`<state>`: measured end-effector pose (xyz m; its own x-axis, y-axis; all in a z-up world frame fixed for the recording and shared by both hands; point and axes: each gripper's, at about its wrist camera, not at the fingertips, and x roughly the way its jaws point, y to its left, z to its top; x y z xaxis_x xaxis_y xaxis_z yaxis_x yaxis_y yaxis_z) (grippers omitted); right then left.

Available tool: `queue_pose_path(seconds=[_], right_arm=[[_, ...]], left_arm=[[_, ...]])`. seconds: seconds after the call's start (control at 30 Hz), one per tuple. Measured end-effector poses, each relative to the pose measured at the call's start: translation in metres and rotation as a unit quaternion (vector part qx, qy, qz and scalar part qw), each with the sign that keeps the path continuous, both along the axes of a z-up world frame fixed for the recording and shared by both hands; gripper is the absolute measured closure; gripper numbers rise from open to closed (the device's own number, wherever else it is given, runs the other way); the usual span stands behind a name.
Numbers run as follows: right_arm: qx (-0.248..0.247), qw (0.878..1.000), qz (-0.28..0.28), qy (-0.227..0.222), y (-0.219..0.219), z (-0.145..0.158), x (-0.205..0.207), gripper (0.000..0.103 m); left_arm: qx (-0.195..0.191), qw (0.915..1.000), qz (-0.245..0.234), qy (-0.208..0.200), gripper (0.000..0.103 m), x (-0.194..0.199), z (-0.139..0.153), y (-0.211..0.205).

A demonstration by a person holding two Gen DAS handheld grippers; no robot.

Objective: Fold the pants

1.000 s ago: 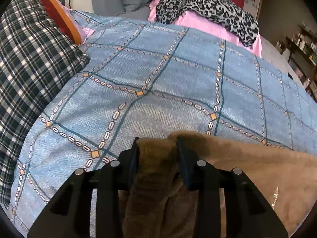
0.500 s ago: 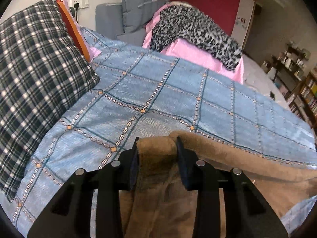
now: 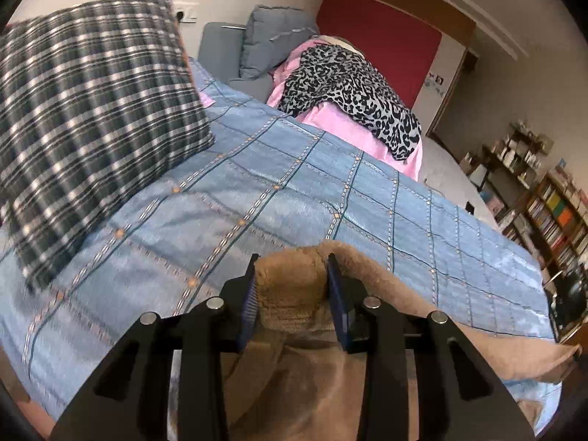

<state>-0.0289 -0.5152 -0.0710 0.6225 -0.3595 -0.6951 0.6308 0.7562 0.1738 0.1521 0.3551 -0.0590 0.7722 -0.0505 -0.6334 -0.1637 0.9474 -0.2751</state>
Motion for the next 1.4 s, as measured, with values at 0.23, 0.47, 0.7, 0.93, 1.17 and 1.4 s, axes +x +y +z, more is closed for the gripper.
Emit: queue_pose_path(seconds=[0.23, 0.47, 0.7, 0.93, 1.17, 1.4], right_arm=[[-0.001, 1.0, -0.017, -0.021, 0.016, -0.003, -0.073, 0.091], [0.011, 0.998, -0.061, -0.016, 0.029, -0.035, -0.138, 0.092], [0.055, 0.996, -0.076, -0.005, 0.034, -0.075, -0.179, 0.091], [0.086, 0.995, -0.059, -0.001, 0.041, -0.09, -0.197, 0.088], [0.103, 0.993, -0.064, 0.011, 0.043, -0.096, -0.22, 0.068], [0.114, 0.991, -0.072, 0.01, 0.044, -0.101, -0.238, 0.055]], left_arm=[[-0.016, 0.9998, 0.005, -0.01, 0.068, -0.06, -0.003, 0.012], [-0.055, 0.998, 0.013, -0.03, 0.068, -0.114, -0.012, 0.025], [-0.08, 0.9964, 0.028, -0.003, 0.068, -0.146, -0.05, 0.04], [-0.084, 0.9946, 0.047, 0.039, 0.059, -0.156, -0.087, 0.049], [-0.055, 0.9951, 0.063, 0.053, 0.042, -0.165, -0.086, 0.052], [-0.044, 0.9898, 0.127, 0.047, 0.042, -0.176, -0.068, 0.073]])
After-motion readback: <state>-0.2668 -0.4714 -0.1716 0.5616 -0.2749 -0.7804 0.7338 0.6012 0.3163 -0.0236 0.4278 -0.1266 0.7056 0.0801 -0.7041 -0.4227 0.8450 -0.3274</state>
